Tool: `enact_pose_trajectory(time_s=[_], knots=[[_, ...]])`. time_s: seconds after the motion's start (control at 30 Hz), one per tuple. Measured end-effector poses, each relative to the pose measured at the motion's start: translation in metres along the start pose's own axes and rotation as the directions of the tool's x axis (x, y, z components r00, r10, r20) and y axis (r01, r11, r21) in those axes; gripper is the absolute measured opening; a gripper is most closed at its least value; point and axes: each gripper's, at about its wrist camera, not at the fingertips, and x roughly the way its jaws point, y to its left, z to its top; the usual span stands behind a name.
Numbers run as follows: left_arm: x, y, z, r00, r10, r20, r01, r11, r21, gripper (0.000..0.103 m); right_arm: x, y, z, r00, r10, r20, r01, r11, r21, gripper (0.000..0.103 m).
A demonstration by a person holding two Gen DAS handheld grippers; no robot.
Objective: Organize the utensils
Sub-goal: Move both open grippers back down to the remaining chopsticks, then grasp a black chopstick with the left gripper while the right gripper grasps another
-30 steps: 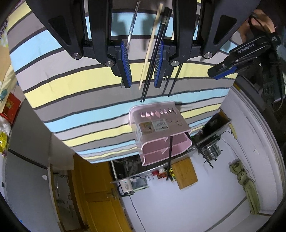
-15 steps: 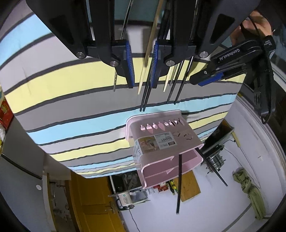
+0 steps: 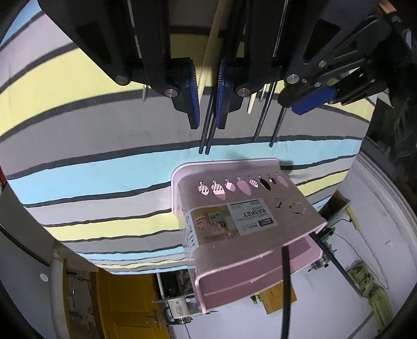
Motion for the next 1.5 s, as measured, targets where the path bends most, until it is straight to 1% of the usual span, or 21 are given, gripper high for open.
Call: enact_pose_trajectory(time_s=[0.13, 0.3, 0.47, 0.57, 0.67, 0.8, 0.83, 1.03, 1.3, 1.5], knots=[[0.000, 0.004, 0.000, 1.000, 0.000, 0.001, 0.000, 1.000, -0.012, 0.016, 0.009, 0.000, 0.002, 1.000, -0.019, -0.015, 0.019, 1.000, -0.003, 0.011], [0.000, 0.008, 0.000, 1.000, -0.015, -0.004, 0.015, 1.000, -0.028, 0.016, 0.008, 0.003, 0.000, 0.999, -0.038, -0.021, 0.038, 0.999, -0.002, 0.011], [0.003, 0.012, 0.006, 0.999, -0.035, -0.025, 0.034, 0.998, -0.045, 0.016, 0.015, 0.010, 0.005, 0.997, -0.069, -0.041, 0.068, 0.998, -0.019, 0.011], [0.007, 0.011, 0.011, 0.998, -0.035, -0.042, 0.034, 0.999, -0.031, 0.016, 0.018, 0.011, 0.006, 0.994, -0.095, -0.049, 0.093, 0.995, -0.044, 0.010], [0.009, 0.005, 0.014, 0.999, -0.011, -0.052, 0.011, 1.000, 0.006, 0.016, 0.019, 0.015, 0.008, 0.993, -0.110, -0.052, 0.106, 0.992, -0.068, 0.007], [0.011, 0.000, 0.018, 0.998, 0.003, -0.060, -0.002, 1.000, 0.025, 0.015, 0.018, 0.012, 0.009, 0.995, -0.080, -0.053, 0.078, 0.996, -0.049, 0.006], [0.011, 0.000, 0.019, 0.998, -0.001, -0.061, 0.003, 1.000, 0.023, 0.009, 0.017, 0.011, 0.010, 0.997, -0.062, -0.051, 0.060, 0.997, -0.037, 0.006], [0.004, 0.006, 0.021, 0.998, -0.031, -0.058, 0.029, 0.999, -0.022, 0.008, -0.002, 0.011, 0.015, 1.000, -0.010, -0.008, 0.010, 1.000, -0.018, 0.005], [-0.034, 0.008, 0.037, 0.998, -0.066, 0.014, 0.067, 0.998, -0.022, 0.005, -0.043, 0.011, 0.030, 0.997, 0.035, 0.070, -0.035, 0.999, -0.010, 0.005], [-0.071, 0.006, 0.055, 0.993, -0.083, 0.089, 0.084, 0.996, -0.002, 0.005, -0.080, 0.016, 0.042, 0.988, 0.057, 0.145, -0.055, 0.998, -0.017, 0.005]])
